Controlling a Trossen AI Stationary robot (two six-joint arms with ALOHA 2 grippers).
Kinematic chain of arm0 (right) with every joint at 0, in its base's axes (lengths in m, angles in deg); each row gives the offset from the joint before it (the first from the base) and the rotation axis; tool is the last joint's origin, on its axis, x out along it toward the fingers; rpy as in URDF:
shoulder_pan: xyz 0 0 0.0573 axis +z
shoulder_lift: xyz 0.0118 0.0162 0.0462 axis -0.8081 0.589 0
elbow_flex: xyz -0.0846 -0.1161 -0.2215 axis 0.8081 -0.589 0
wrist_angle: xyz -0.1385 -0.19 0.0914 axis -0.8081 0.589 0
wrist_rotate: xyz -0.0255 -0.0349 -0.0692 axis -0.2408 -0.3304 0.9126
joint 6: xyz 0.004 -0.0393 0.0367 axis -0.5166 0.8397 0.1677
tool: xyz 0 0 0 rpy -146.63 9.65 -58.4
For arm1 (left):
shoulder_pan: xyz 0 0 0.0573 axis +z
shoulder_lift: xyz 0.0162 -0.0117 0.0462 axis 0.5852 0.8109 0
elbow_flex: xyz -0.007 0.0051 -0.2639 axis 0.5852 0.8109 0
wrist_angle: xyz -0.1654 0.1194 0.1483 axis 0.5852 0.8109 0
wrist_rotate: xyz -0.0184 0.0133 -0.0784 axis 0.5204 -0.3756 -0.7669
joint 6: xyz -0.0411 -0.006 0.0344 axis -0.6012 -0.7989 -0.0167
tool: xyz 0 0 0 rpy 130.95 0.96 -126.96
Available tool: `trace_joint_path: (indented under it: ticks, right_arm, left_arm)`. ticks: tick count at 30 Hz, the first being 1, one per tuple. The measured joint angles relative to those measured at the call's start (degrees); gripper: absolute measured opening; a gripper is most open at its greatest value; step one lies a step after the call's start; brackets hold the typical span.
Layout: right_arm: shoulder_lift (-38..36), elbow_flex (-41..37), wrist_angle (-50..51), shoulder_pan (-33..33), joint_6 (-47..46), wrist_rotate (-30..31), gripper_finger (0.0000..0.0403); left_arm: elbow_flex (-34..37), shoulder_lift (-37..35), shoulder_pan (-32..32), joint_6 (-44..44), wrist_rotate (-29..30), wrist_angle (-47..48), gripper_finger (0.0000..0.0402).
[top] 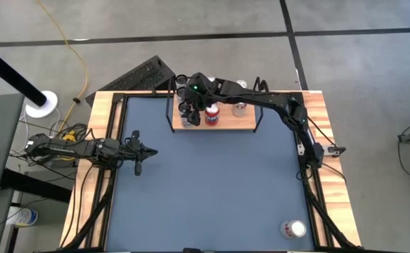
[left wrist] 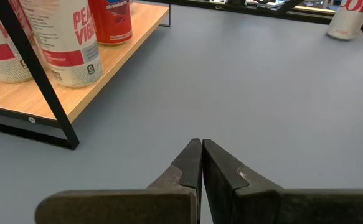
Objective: Place canned beverage on shelf
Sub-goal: Put the white-pink soda can on the shelf aligned with the other white-pink soda cans
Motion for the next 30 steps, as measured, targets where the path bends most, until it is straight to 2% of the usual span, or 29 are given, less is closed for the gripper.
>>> trace_joint_path:
  ticks: [12,26,30]
  right_arm:
    - [0.1,3.8,-0.4,1.6,0.5,3.5,0.0277]
    - [-0.1,3.9,-0.1,1.6,0.6,4.4,0.0277]
    - [-0.1,3.9,0.0,1.6,1.4,7.0,0.0277]
  left_arm:
    - [0.0,0.0,0.0,0.0,0.0,0.0,0.0000]
    - [0.0,0.0,0.0,0.0,0.0,0.0,0.0000]
    - [0.0,0.0,0.0,0.0,0.0,0.0,0.0000]
